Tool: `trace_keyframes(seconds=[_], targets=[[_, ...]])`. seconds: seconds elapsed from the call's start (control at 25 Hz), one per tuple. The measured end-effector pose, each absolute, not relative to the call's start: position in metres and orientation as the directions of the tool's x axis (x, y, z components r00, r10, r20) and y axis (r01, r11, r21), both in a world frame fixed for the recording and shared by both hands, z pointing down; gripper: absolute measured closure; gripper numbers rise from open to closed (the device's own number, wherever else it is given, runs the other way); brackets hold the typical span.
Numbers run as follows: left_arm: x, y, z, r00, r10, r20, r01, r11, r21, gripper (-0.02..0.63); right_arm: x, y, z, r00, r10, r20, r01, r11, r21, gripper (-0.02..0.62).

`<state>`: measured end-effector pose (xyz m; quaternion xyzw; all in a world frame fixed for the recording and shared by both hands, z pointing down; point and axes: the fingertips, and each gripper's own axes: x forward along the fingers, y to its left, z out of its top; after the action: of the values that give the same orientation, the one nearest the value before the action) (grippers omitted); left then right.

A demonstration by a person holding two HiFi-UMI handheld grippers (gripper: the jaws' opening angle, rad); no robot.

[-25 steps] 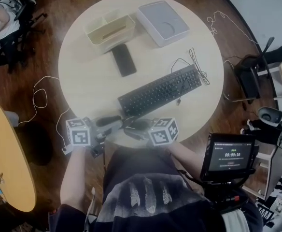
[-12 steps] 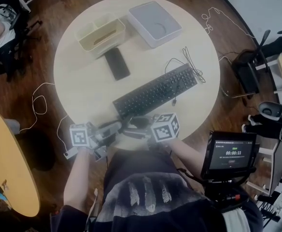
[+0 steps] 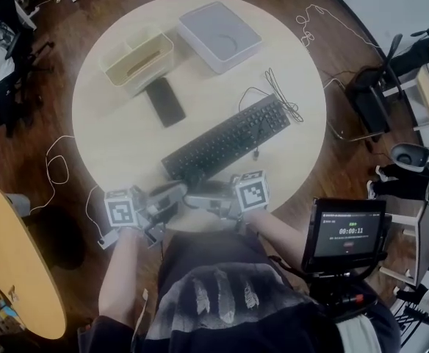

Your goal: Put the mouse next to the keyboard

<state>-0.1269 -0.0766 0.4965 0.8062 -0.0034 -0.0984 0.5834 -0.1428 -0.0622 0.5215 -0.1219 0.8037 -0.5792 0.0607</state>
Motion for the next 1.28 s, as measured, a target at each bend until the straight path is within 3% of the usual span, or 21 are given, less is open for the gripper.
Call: trace_keyframes(seconds=[0.2,0.32,0.4,0.48,0.52,0.56,0.64,0.76,0.92,1.0,1.08,1.28], targets=[[-0.115,-0.081,0.505,0.991,-0.132,-0.018,-0.038,-0.415,0.909,0.574,-0.122,-0.067,0.528,-0.935,-0.336,0.114,-0.221,0.301,-0.928,0.383],[-0.111,-0.085,0.509,0.977,-0.169,0.128,-0.197,-0.505,0.840,0.550,-0.106,-0.074,0.526,-0.899,-0.382,0.215,-0.352,0.336,-0.874,0.383],[-0.110,-0.090,0.512,0.944,-0.216,0.249,-0.330,-0.574,0.750,0.487,-0.096,-0.077,0.524,-0.860,-0.406,0.309,-0.466,0.382,-0.798,0.383],[-0.107,-0.097,0.508,0.923,-0.250,0.294,-0.386,-0.596,0.704,0.389,-0.088,-0.081,0.524,-0.812,-0.427,0.399,-0.567,0.413,-0.712,0.383],[-0.103,-0.096,0.501,0.934,-0.237,0.266,-0.356,-0.584,0.729,0.236,-0.085,-0.082,0.525,-0.787,-0.432,0.441,-0.609,0.427,-0.668,0.384],[-0.097,-0.094,0.493,0.951,-0.213,0.226,-0.309,-0.565,0.765,0.152,-0.083,-0.081,0.527,-0.766,-0.433,0.476,-0.641,0.444,-0.627,0.383],[-0.087,-0.088,0.484,0.961,-0.177,0.210,-0.274,-0.571,0.774,0.136,-0.080,-0.078,0.529,-0.724,-0.435,0.535,-0.689,0.474,-0.548,0.385],[-0.064,-0.081,0.483,0.951,-0.152,0.271,-0.303,-0.643,0.703,0.133,-0.077,-0.073,0.532,-0.617,-0.457,0.641,-0.761,0.553,-0.339,0.385],[-0.048,-0.084,0.481,0.943,-0.238,0.235,-0.332,-0.589,0.737,0.138,-0.079,-0.070,0.527,-0.468,-0.526,0.710,-0.763,0.646,-0.024,0.385],[-0.048,-0.079,0.486,0.943,-0.238,0.234,-0.330,-0.564,0.757,0.192,-0.074,-0.071,0.522,-0.412,-0.573,0.708,-0.772,0.632,0.062,0.385],[-0.045,-0.071,0.488,0.950,-0.214,0.228,-0.310,-0.553,0.773,0.360,-0.065,-0.072,0.520,-0.369,-0.605,0.706,-0.776,0.618,0.124,0.385],[-0.016,-0.075,0.478,0.935,-0.251,0.250,-0.352,-0.582,0.733,0.376,-0.040,-0.074,0.509,-0.320,-0.652,0.687,-0.728,0.633,0.262,0.385]])
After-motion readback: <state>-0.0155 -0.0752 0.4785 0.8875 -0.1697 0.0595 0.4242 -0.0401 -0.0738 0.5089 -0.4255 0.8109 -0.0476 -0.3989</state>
